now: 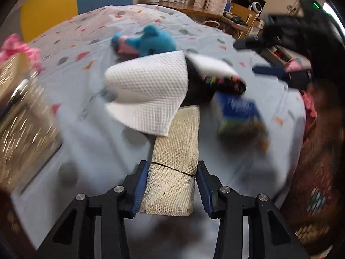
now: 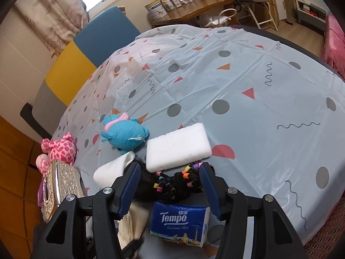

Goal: Organize soft objects
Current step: 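Hold the mesh roll in the left gripper while the right grasps the white textured cloth, then carry the mesh roll into the gold tray and open the left gripper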

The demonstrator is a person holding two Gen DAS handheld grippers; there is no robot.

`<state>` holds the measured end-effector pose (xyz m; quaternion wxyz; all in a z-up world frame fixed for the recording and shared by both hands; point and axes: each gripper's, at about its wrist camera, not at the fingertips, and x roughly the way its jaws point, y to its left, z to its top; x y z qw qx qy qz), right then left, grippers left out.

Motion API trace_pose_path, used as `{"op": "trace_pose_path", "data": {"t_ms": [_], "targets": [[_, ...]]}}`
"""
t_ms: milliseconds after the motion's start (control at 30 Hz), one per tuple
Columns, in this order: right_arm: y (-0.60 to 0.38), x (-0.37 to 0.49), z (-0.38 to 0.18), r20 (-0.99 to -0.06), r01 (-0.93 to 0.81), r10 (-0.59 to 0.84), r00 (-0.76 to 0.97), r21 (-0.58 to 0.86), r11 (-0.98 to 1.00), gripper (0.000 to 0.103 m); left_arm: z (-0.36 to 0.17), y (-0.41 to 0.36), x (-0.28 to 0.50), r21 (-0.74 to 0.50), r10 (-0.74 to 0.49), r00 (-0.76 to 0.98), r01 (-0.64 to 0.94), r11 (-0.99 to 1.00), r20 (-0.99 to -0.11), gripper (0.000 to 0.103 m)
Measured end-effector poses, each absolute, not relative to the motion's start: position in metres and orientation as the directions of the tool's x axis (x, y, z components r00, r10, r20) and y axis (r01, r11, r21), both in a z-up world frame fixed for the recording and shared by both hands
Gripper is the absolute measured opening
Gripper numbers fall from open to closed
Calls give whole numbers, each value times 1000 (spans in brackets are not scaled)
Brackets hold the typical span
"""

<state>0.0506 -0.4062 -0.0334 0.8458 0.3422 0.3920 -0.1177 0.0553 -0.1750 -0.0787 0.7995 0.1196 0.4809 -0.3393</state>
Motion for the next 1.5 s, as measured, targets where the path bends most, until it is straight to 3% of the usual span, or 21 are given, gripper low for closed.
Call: {"op": "trace_pose_path", "data": {"t_ms": [233, 600, 667, 867, 1000, 1033, 1067, 1200, 1233, 1267, 1500], "targets": [[-377, 64, -31, -739, 341, 164, 653, 481, 808, 58, -80, -126, 32, -166, -444, 344, 605, 779, -828, 45], [-283, 116, -14, -777, -22, 239, 583, 278, 960, 60, -83, -118, 29, -177, -450, 380, 573, 800, -808, 45], [-277, 130, -17, -789, -43, 235, 568, 256, 966, 67, -83, -115, 28, -176, -450, 385, 570, 803, -806, 45], [-255, 171, -48, -866, -123, 213, 452, 176, 977, 67, -83, -110, 27, -194, -460, 385, 561, 805, -800, 46], [-238, 165, -62, -884, -218, 278, 375, 208, 954, 67, -84, -108, 25, -187, -457, 394, 559, 808, -797, 46], [-233, 160, -67, -888, -235, 270, 371, 192, 953, 61, -84, -108, 25, -186, -457, 395, 559, 808, -797, 46], [-230, 157, -73, -894, -241, 262, 363, 181, 954, 45, -84, -107, 25, -187, -458, 395, 558, 808, -797, 47], [-228, 152, -79, -905, -261, 201, 376, 104, 960, 27, -83, -105, 24, -187, -457, 401, 554, 811, -794, 47], [-230, 152, -77, -900, -250, 193, 391, 98, 963, 17, -84, -106, 24, -184, -455, 403, 555, 812, -794, 47], [-234, 153, -77, -898, -238, 174, 405, 80, 968, 13, -84, -106, 23, -178, -452, 407, 555, 812, -794, 47], [-259, 165, -86, -895, -192, 262, 361, 203, 960, 13, -81, -109, 27, -181, -448, 398, 552, 814, -801, 44]]}}
